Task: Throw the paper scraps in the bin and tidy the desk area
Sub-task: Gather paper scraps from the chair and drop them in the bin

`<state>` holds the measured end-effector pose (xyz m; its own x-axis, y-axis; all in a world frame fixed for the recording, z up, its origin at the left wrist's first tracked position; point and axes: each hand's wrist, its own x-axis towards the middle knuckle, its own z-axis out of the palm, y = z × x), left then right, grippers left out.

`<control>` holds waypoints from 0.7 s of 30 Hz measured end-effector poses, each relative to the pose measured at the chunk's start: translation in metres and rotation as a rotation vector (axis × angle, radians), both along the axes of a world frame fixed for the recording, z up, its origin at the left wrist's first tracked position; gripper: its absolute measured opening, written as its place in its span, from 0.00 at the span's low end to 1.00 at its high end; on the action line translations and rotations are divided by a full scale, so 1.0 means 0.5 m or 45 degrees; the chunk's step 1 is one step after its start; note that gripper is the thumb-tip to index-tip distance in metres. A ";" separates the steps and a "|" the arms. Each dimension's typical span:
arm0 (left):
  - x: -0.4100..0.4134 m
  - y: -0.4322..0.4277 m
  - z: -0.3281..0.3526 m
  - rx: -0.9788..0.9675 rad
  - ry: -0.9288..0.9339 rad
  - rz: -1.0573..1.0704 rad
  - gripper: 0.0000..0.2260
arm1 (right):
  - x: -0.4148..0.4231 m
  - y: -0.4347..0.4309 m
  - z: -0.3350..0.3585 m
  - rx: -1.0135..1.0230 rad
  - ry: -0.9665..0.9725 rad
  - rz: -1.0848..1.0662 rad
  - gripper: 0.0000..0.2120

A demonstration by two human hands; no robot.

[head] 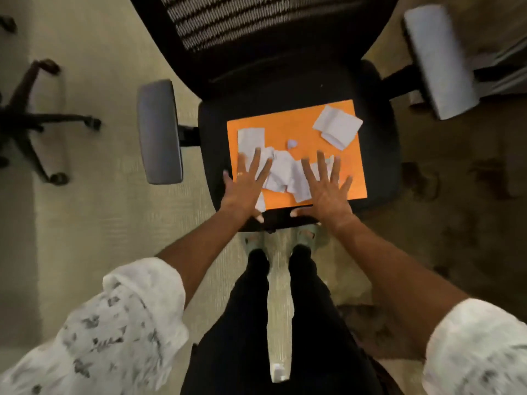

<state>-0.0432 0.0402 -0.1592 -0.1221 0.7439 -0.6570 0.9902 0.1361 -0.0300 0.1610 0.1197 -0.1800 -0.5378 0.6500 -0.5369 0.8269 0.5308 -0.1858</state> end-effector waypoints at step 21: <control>-0.105 0.098 -0.143 0.611 -0.440 -0.163 0.21 | -0.061 0.102 -0.171 0.274 0.711 0.368 0.17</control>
<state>-0.0957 0.0893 -0.2308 0.1490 0.9617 -0.2300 0.9411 -0.0665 0.3316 0.1306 0.1705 -0.2654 -0.8664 0.4993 -0.0009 0.4557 0.7901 -0.4100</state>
